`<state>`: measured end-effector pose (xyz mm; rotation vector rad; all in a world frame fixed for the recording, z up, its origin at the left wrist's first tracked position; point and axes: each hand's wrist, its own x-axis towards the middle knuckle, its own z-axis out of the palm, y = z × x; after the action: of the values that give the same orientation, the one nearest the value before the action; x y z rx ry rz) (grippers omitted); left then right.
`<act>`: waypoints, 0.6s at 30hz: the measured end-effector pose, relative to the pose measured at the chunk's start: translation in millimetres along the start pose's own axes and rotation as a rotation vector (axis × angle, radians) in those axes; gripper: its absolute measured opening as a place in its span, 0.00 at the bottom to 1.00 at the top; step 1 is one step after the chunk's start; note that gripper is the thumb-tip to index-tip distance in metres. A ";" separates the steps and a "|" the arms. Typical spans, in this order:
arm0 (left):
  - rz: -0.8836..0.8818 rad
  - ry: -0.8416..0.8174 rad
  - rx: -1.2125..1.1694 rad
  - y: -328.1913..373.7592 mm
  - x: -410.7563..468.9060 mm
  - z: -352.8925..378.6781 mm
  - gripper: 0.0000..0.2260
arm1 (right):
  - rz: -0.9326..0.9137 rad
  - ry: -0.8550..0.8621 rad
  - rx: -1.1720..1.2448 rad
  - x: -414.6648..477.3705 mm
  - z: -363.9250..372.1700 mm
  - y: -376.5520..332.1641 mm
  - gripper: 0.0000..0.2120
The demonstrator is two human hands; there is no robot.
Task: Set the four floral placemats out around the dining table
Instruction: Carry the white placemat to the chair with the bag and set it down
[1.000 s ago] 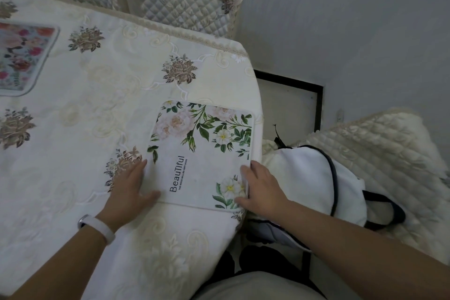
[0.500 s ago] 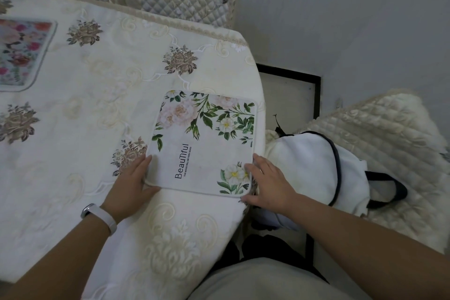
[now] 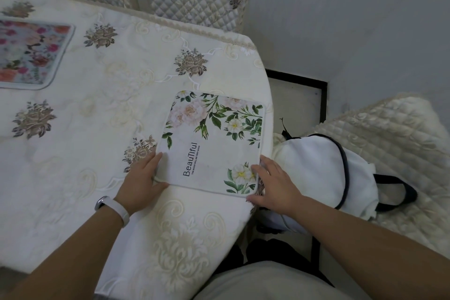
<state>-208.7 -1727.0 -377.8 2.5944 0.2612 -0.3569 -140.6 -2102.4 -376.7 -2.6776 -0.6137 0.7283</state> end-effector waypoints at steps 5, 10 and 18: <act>-0.094 0.004 -0.132 14.2 -9.3 -6.3 0.36 | -0.026 0.004 -0.077 -3.1 -9.9 -6.0 0.37; -0.115 0.116 -0.297 43.2 -45.5 -22.8 0.22 | -0.186 0.193 -0.115 -2.0 -31.6 -29.9 0.24; 0.022 0.289 0.205 81.3 -143.0 -61.8 0.26 | -0.660 0.318 -0.279 -7.3 -76.7 -130.3 0.16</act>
<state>-311.4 -1782.0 -246.1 2.8465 0.3097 0.0020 -147.2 -2006.3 -260.0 -2.4809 -1.4800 0.0365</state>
